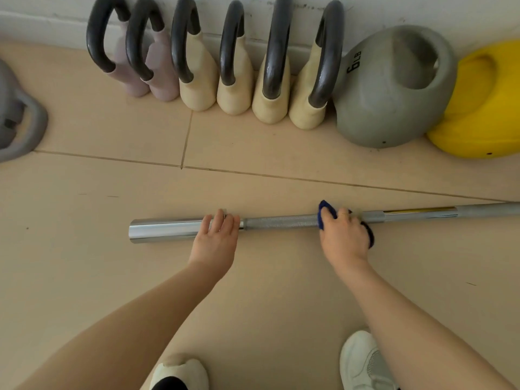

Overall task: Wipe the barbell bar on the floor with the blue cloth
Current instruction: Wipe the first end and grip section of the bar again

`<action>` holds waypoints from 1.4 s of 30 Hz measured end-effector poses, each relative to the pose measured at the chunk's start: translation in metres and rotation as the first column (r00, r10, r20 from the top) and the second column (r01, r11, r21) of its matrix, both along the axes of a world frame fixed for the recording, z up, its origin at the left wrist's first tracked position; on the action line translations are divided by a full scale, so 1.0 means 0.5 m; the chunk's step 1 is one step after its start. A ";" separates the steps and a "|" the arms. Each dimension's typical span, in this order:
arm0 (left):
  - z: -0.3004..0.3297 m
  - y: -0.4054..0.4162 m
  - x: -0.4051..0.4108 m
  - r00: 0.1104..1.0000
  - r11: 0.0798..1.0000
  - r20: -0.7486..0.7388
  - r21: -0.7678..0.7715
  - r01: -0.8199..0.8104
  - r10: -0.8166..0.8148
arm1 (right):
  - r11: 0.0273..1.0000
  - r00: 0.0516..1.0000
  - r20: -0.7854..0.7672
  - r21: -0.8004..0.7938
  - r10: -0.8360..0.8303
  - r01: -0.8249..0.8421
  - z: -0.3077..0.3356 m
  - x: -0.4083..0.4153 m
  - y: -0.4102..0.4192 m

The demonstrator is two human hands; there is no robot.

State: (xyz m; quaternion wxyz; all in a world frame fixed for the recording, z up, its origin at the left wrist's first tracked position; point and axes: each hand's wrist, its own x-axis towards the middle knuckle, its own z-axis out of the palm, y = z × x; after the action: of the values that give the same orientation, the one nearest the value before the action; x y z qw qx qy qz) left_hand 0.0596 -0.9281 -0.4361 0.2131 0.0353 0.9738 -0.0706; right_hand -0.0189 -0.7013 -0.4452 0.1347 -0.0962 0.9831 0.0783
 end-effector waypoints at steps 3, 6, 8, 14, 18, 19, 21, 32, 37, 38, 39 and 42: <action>0.002 0.031 -0.011 0.998 1.000 0.067 -0.012 -0.006 0.007 | 0.985 0.993 0.084 -0.159 0.078 -0.064 0.001 0.038 -0.091; -0.004 0.082 -0.018 0.995 0.996 0.078 0.061 0.058 -0.063 | 0.957 0.966 0.116 -0.205 0.232 -0.205 -0.003 0.056 -0.124; -0.006 0.101 -0.021 0.993 0.996 0.112 0.086 0.039 -0.048 | 0.936 0.947 0.022 -0.161 0.319 -0.312 -0.007 0.035 -0.087; -0.006 0.112 -0.023 0.987 0.996 0.156 0.077 -0.053 0.040 | 0.989 0.990 0.041 0.050 0.138 -0.140 0.005 -0.066 0.127; -0.007 0.146 -0.032 0.981 0.984 0.140 0.102 -0.147 0.132 | 1.000 0.997 0.077 0.020 -0.015 0.013 0.001 -0.063 0.142; -0.009 0.156 -0.034 0.976 0.975 0.125 0.112 -0.191 0.177 | 0.998 0.994 0.101 -0.027 -0.046 0.049 -0.003 -0.050 0.119; -0.014 0.176 -0.041 0.971 0.960 0.081 0.152 -0.233 0.223 | 0.989 0.984 0.152 -0.100 -0.097 0.113 -0.005 -0.034 0.076; -0.042 0.216 -0.107 0.980 0.979 -0.139 0.167 -0.119 0.143 | 0.983 0.975 0.134 -0.015 -0.177 0.181 0.017 -0.112 0.276; -0.035 0.220 -0.112 0.986 0.974 -0.042 0.166 -0.151 0.160 | 0.967 0.975 0.216 -0.235 -0.043 0.095 0.011 -0.057 0.126; -0.035 0.220 -0.111 0.985 0.974 -0.039 0.162 -0.158 0.167 | 0.963 0.972 0.233 -0.265 0.021 0.043 0.009 -0.046 0.101; -0.036 0.218 -0.111 0.984 0.975 -0.051 0.153 -0.162 0.172 | 0.957 0.965 0.247 -0.288 0.086 -0.012 0.007 -0.039 0.087; -0.028 0.218 -0.113 0.983 0.971 -0.046 0.173 -0.167 0.178 | 0.963 0.956 0.244 -0.252 0.163 -0.100 0.007 -0.055 0.117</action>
State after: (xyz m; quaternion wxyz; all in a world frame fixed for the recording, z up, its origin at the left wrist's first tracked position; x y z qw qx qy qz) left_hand 0.0033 -0.8193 -0.4501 0.1849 -0.0338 0.9817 0.0298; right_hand -0.0467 -0.6430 -0.4417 0.2455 -0.1866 0.9503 -0.0441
